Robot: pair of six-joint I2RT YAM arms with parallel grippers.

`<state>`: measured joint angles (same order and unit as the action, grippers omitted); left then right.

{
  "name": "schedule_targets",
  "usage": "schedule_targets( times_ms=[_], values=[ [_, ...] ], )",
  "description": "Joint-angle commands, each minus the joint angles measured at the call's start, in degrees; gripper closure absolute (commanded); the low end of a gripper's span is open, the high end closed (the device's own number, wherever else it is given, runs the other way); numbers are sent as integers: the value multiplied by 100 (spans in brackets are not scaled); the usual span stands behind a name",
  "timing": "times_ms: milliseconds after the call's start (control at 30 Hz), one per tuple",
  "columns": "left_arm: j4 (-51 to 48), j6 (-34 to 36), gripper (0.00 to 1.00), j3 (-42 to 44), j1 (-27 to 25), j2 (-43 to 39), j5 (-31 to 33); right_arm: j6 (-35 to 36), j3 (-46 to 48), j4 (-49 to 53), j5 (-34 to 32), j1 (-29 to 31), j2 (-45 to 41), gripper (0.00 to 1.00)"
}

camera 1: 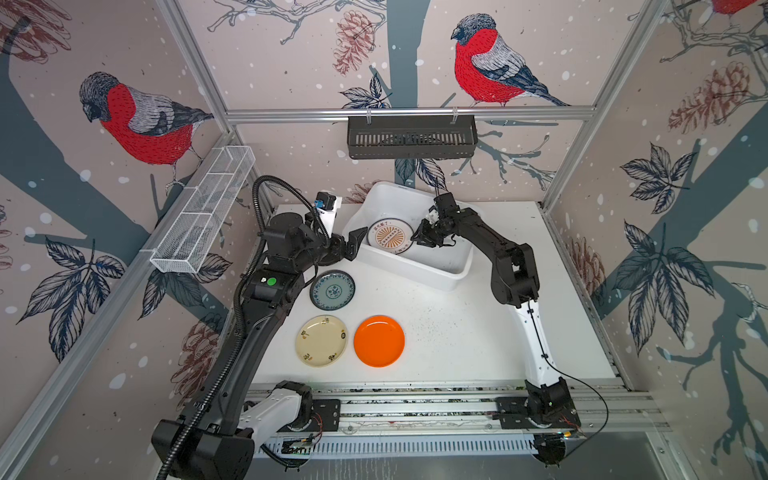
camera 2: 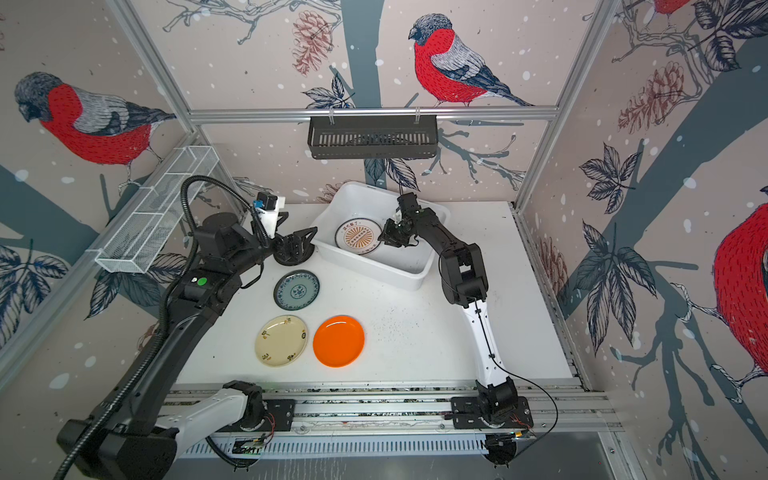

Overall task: Place the plates into the plastic bin on the countertop
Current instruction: 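Lower the sunburst plate onto the teal-rimmed plates in the bin, then open the right gripper and release the sunburst plate in the bin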

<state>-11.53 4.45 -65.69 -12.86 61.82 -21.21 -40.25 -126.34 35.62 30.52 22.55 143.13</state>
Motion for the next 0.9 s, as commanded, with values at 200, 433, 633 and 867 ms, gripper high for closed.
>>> schedule_targets(
  times_ms=[200, 433, 633, 867],
  values=[
    [309, -75, 4, 6, -1, -14, -67, 82, -17, 263, -736, 14, -219, 58],
    [274, -93, 4, -22, -4, 37, -24, -127, -64, 36, -631, 56, 4, 56],
    [252, -105, 3, -16, -5, 23, 29, -237, -161, -38, -605, 122, 210, 55],
    [237, -78, 3, 3, -4, 15, 74, -352, -255, -193, -482, 248, 354, 55]
  ],
)
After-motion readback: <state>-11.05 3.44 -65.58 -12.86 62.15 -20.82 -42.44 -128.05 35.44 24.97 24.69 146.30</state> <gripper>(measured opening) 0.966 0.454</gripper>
